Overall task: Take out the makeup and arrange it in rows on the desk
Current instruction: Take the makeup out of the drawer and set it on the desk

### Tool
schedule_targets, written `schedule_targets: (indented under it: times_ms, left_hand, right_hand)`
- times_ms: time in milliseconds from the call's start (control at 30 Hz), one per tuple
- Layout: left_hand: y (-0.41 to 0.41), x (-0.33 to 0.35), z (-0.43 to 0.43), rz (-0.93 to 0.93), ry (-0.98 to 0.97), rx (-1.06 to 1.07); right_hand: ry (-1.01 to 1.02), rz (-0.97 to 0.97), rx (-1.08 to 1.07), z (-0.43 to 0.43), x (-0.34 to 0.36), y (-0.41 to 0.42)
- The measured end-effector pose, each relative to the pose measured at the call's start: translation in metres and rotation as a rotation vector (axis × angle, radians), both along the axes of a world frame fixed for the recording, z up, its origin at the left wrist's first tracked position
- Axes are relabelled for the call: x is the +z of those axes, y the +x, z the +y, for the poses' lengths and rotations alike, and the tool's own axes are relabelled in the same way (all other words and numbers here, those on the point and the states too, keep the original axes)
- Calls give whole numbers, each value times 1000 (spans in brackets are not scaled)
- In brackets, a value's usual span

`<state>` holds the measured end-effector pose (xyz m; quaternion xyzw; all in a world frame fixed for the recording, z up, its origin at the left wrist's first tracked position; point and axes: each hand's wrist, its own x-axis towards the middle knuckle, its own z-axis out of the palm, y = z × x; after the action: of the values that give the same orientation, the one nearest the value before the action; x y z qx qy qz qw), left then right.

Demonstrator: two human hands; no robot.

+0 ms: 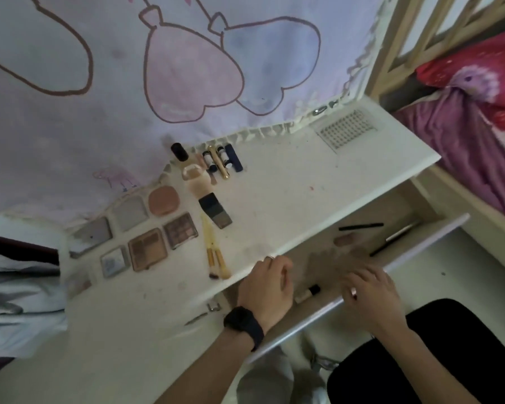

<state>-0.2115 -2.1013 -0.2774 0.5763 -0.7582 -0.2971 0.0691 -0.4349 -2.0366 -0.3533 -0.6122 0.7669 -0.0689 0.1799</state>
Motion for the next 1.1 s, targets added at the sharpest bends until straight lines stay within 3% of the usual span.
schedule_targets:
  times_ms: [167,300,367,567,800,933,1100]
  left_hand:
    - [-42,-65,-2,-64,395,-111]
    - [-58,-109,-15,-38,710,72]
    - [-59,-125,-16,-61,778,60]
    - [-58,-131,-17,-16,863,13]
    - [-58,-96,-32,162,725,-58]
    - [-55,-67,-47,332,640,36]
    - [-49,-41,-65,521,631,201]
  right_hand:
    - [-18,-8,-2,6,-9,-12]
    - [-102,-17,6,10,-18,-15]
    - [-157,-10,2,11,-24,-15]
    - [-132,63,0,7,-26,-18]
    - [330,164,53,-52,-9,-35]
    - [389,159,-24,-99,-10,-42]
    - [481,255,38,-122,-26,-40]
